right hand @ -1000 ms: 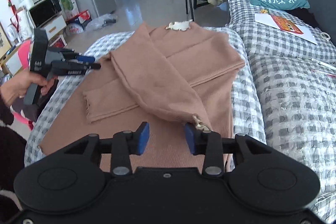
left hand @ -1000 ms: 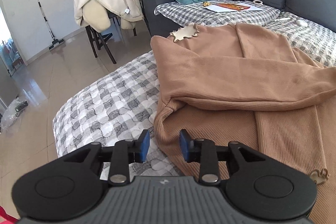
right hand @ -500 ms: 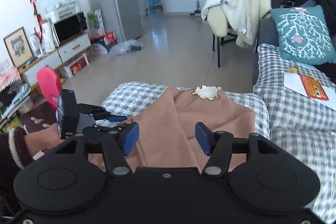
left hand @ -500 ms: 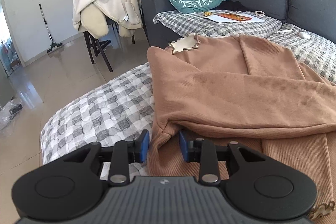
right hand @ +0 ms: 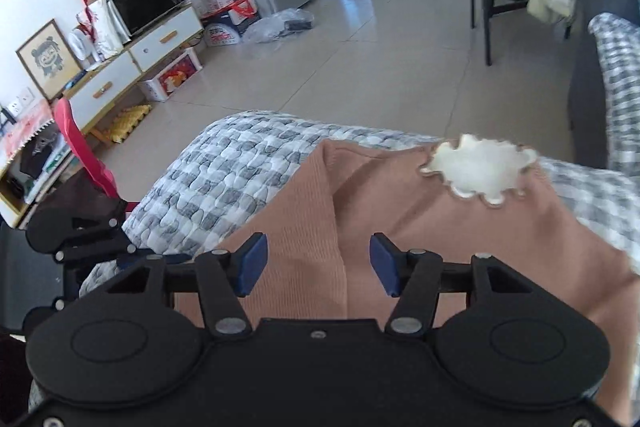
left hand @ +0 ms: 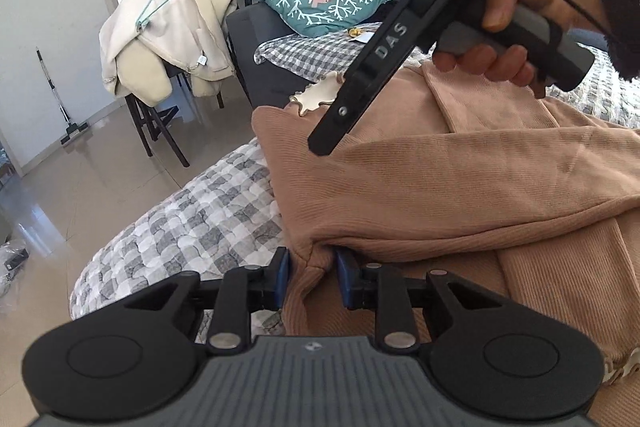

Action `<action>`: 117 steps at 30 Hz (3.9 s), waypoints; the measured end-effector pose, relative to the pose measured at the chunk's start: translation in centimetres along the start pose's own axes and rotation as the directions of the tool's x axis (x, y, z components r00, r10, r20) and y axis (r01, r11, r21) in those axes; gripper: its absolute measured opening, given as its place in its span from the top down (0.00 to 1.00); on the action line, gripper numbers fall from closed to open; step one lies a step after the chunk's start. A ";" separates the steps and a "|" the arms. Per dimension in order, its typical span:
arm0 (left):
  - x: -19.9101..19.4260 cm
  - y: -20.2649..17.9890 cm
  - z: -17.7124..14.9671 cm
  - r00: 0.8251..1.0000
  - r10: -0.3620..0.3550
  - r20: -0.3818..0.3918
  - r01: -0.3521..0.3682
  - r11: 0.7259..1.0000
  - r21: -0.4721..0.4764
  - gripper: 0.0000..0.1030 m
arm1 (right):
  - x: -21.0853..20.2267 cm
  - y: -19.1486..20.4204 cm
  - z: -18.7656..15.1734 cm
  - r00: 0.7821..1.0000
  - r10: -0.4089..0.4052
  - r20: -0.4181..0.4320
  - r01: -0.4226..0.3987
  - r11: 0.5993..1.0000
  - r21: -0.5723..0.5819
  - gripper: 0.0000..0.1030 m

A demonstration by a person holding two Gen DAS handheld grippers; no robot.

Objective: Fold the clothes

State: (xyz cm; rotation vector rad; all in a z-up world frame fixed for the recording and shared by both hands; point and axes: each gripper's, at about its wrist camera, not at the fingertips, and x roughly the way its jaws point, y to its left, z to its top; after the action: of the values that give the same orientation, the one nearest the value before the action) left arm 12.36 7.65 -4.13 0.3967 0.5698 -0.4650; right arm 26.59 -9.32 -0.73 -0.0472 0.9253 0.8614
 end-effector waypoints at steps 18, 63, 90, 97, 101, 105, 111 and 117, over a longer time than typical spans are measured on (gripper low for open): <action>-2.5 6.4 -1.5 0.999 -0.045 -0.003 0.041 0.932 -0.360 0.73 | 7.2 3.8 4.2 0.999 0.040 -0.006 -0.041 0.991 -0.130 0.86; -6.7 2.1 1.5 0.987 -0.084 -0.134 0.007 0.870 -0.494 0.45 | -18.8 6.1 -21.9 0.851 -0.525 0.007 0.499 0.813 0.300 0.46; -16.9 -4.6 -10.9 0.852 -0.517 -0.080 0.241 0.524 -0.817 0.58 | -24.7 5.5 -33.6 0.901 -0.432 -0.037 0.398 0.791 0.464 0.58; -16.7 -6.2 -11.7 0.827 -0.553 -0.105 0.254 0.533 -0.807 0.87 | -24.2 7.2 -33.4 0.921 -0.384 -0.058 0.373 0.831 0.413 0.77; -16.7 -6.2 -11.1 0.842 -0.532 -0.082 0.265 0.542 -0.798 0.92 | -24.7 6.8 -33.6 0.943 -0.330 -0.030 0.310 0.848 0.431 0.91; -17.5 -5.3 -9.6 0.868 -0.496 0.007 0.313 0.537 -0.784 0.93 | -26.5 6.6 -33.6 0.967 -0.239 0.087 0.173 0.868 0.465 0.92; -17.9 -1.9 -6.1 0.911 -0.372 0.179 0.366 0.528 -0.766 0.93 | -28.1 5.3 -31.2 0.940 -0.214 0.264 0.046 0.850 0.525 0.93; -13.1 2.3 -3.4 0.944 -0.272 0.189 0.305 0.494 -0.814 0.94 | -26.6 1.4 -26.8 0.888 -0.284 0.361 0.009 0.796 0.605 0.93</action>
State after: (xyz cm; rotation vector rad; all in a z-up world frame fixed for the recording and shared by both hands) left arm 2.40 15.14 1.55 -0.6690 0.7636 -0.4630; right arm -0.53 -35.43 1.98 0.5923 0.7122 0.3709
